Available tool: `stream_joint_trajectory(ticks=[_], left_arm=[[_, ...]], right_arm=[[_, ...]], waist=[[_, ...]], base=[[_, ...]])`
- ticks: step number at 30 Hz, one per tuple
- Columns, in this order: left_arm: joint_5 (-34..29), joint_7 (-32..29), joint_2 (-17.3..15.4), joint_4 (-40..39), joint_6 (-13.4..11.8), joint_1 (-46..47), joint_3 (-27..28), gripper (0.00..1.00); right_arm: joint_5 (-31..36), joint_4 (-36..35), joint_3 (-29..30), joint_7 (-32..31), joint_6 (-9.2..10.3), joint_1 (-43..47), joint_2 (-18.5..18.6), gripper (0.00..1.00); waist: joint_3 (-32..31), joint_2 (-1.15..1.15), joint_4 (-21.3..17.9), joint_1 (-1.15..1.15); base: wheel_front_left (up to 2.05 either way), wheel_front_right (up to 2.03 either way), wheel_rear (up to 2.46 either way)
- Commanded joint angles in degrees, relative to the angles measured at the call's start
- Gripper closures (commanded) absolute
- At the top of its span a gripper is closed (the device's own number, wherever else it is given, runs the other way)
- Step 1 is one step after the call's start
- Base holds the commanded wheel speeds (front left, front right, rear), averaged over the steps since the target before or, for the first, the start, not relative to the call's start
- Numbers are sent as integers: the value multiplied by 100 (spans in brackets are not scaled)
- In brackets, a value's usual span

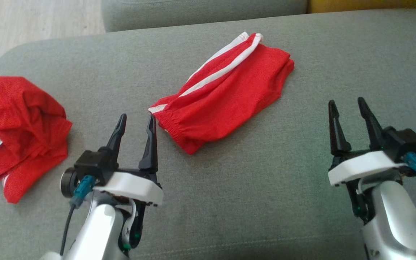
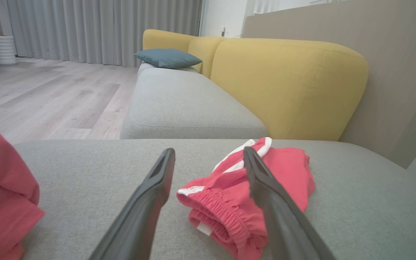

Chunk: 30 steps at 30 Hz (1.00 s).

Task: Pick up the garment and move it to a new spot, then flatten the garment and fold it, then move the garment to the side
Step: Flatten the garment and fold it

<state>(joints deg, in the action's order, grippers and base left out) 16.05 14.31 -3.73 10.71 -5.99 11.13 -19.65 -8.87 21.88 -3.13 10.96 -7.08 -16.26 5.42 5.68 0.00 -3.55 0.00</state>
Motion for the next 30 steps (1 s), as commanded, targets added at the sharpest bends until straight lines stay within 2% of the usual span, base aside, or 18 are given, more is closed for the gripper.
stream_joint_trajectory(ticks=[1, 6, 11, 17, 22, 30], left_arm=[[-72, 69, -28, -221, 39, 128, 233, 0], [-217, 69, 17, -226, 151, 113, 305, 0], [-277, 69, 61, -211, 238, 252, 278, 0], [-259, 69, 79, -178, 272, 345, 229, 0], [-209, 69, 83, -140, 281, 419, 165, 0], [-100, 69, 84, -135, 244, 598, -49, 0]], right_arm=[[57, -309, -51, -40, -41, -88, -40, 0], [138, -667, 50, -251, -41, 84, -125, 0], [-220, -1022, 552, -643, -41, -98, -164, 0], [-1314, -1025, 1053, -1539, -41, -373, -229, 0], [-2733, -328, 1270, -2302, -41, -711, -251, 0], [-3510, 1388, 1547, -2783, -41, -2007, -253, 0]], waist=[[9, 0, -33, 0], [44, 0, -49, 0], [223, 0, 102, 0], [426, 0, 301, 0], [611, 0, 507, 0], [1002, 0, 955, 0]], base=[[0, 0, 0], [0, 0, 0], [0, 0, 0], [0, 0, 0], [0, 0, 0], [0, 0, 0]])
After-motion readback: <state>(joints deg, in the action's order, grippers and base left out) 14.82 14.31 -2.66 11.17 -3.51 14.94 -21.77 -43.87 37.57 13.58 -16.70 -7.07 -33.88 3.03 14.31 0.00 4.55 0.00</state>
